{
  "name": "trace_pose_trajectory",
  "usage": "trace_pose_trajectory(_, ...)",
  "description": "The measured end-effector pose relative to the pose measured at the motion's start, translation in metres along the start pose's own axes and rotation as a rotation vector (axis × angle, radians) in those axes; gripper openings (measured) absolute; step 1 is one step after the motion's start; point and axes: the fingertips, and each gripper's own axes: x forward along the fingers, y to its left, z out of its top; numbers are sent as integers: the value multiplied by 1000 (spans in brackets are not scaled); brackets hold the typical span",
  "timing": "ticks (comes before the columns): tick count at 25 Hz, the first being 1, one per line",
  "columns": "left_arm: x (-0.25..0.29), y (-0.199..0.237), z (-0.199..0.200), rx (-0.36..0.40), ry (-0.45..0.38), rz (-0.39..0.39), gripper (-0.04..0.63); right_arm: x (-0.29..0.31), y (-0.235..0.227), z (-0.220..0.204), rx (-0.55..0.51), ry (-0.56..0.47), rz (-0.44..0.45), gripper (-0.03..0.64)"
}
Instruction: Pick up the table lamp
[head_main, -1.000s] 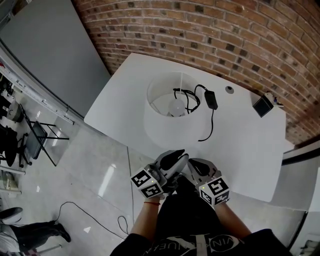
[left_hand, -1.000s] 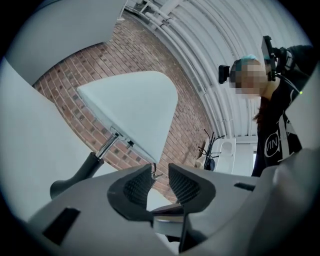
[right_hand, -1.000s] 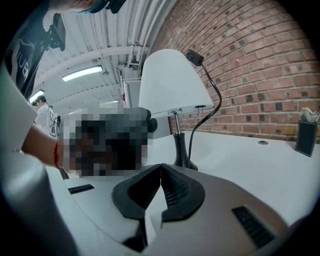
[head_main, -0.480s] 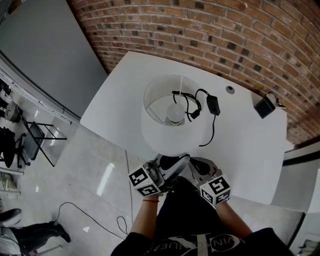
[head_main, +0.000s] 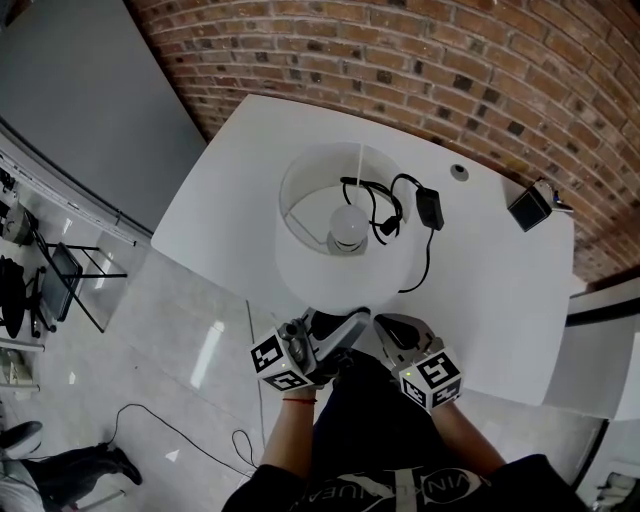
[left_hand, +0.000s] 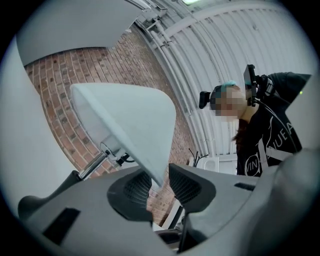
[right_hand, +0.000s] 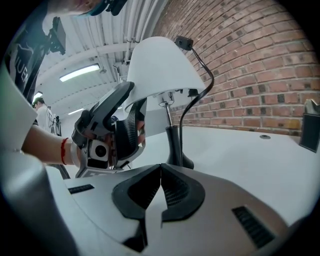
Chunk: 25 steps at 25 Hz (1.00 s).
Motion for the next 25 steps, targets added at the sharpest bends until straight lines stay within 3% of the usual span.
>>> trace_pose_trajectory(10,6,-1,3,-32,-62,-26,88,-5,-4,-7,9,14,-17,3)
trace_pose_trajectory(14,10,-3,3,-43,-70,-43,41,-3,-4,-3,5,8,-13,3)
trace_pose_trajectory(25,19,17,38,-27,-93,19,14,14,-7,29,4,2,0,3)
